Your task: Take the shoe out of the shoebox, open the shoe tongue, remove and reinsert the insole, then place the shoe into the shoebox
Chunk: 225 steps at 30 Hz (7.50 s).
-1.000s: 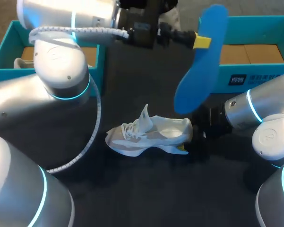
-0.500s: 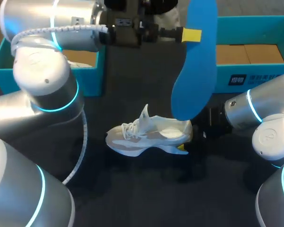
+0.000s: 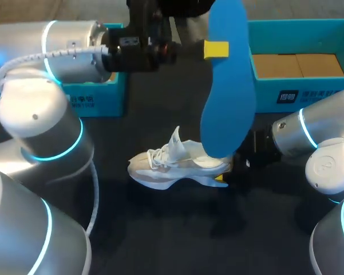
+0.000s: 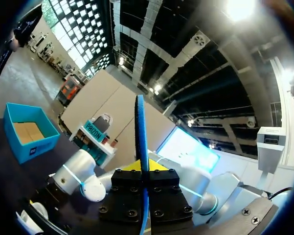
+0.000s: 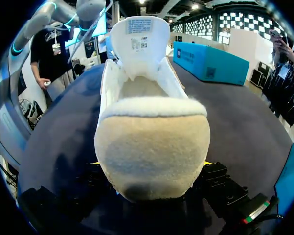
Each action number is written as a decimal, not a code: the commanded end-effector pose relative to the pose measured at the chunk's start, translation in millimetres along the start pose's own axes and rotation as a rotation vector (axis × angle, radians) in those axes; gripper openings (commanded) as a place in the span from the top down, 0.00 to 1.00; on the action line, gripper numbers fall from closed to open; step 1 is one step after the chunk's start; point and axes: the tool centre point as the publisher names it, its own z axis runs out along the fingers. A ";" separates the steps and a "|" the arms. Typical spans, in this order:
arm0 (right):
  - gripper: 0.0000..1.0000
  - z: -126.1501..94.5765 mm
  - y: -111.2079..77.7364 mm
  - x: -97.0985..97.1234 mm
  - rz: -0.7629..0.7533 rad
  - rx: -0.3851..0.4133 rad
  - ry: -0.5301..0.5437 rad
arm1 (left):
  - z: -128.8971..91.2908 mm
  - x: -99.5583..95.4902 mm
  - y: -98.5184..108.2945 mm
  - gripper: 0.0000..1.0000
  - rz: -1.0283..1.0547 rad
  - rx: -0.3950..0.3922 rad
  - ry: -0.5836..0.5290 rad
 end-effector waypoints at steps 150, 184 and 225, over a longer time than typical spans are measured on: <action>0.00 -81.2 73.4 -14.4 -0.098 0.735 -0.123 | -8.6 21.6 32.6 1.00 0.001 0.101 -0.004; 0.00 -64.1 80.7 -0.9 -0.094 0.804 -0.056 | -8.6 21.6 32.6 1.00 0.001 0.101 -0.004; 0.00 -1.7 89.4 -37.0 -0.103 0.761 -0.061 | -8.6 21.6 32.6 1.00 0.001 0.101 -0.004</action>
